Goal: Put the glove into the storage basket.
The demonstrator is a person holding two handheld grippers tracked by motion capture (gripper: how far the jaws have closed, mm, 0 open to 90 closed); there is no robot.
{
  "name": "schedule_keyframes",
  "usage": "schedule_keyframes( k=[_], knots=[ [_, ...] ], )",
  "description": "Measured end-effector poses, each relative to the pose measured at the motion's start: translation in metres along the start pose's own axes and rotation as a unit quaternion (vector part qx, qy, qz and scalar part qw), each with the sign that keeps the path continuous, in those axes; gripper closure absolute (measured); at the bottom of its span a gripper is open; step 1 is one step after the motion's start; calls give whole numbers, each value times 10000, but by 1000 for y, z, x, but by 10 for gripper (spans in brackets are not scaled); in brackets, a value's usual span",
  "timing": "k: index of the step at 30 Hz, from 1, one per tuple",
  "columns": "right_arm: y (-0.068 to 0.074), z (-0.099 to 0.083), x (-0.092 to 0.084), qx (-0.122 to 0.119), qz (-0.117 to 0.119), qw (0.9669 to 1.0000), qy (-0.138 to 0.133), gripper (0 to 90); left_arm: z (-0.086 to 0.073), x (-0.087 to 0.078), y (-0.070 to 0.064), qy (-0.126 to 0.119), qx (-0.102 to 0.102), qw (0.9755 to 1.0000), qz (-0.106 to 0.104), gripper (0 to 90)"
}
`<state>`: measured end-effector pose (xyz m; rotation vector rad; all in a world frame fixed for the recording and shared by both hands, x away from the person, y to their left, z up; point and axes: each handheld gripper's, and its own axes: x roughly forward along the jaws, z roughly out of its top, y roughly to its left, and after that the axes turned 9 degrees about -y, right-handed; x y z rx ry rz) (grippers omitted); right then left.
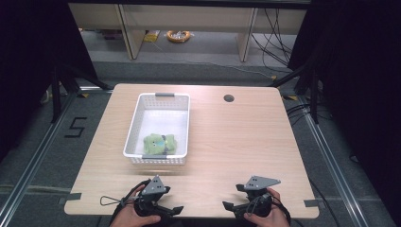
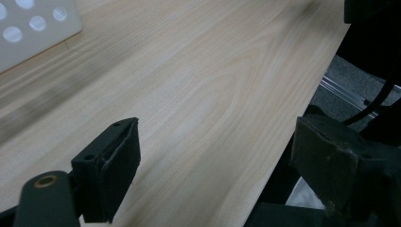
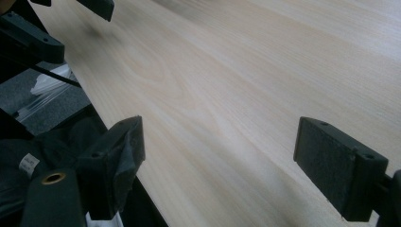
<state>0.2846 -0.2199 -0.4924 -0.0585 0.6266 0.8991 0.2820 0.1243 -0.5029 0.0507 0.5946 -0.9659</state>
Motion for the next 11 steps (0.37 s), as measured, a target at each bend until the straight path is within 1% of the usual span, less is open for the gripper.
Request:
schedule_keyframes(
  k=[1, 2, 3, 4, 5, 6, 7, 8, 9, 11],
  knots=[
    [0, 0, -1, 16, -13, 10000, 13, 179, 0, 0, 0, 1, 12, 10000, 6, 161],
    [-1, -1, 0, 44, 46, 10000, -7, 179, 0, 0, 0, 2, 8, 10000, 7, 161],
    [-1, -1, -1, 31, 16, 10000, 15, 179, 0, 0, 2, 41, 94, 9999, 12, 161],
    [-1, -2, 0, 8, 38, 10000, -3, 179, 0, 0, 2, 42, 54, 10000, 44, 161],
    [-1, -2, 0, -13, 36, 10000, -18, 179, 0, 0, 2, 26, 24, 10000, 12, 161],
    [-2, -2, 0, 34, 107, 9999, 61, 179, 0, 0, 1, 36, -12, 10000, 42, 161],
    [-2, -2, 0, 27, 116, 9999, 60, 179, 0, 1, 1, 25, -51, 10000, 28, 161],
    [-2, -2, 0, 26, 120, 9999, 60, 179, 0, 0, 1, 26, -49, 10000, 35, 161],
    [-2, -2, 0, 21, 122, 9999, 58, 179, 0, 0, 3, 23, 59, 10000, 16, 161],
    [-2, -2, 0, 16, 118, 9999, 53, 178, 0, 1, 3, -6, 24, 10000, 18, 161]
  ],
)
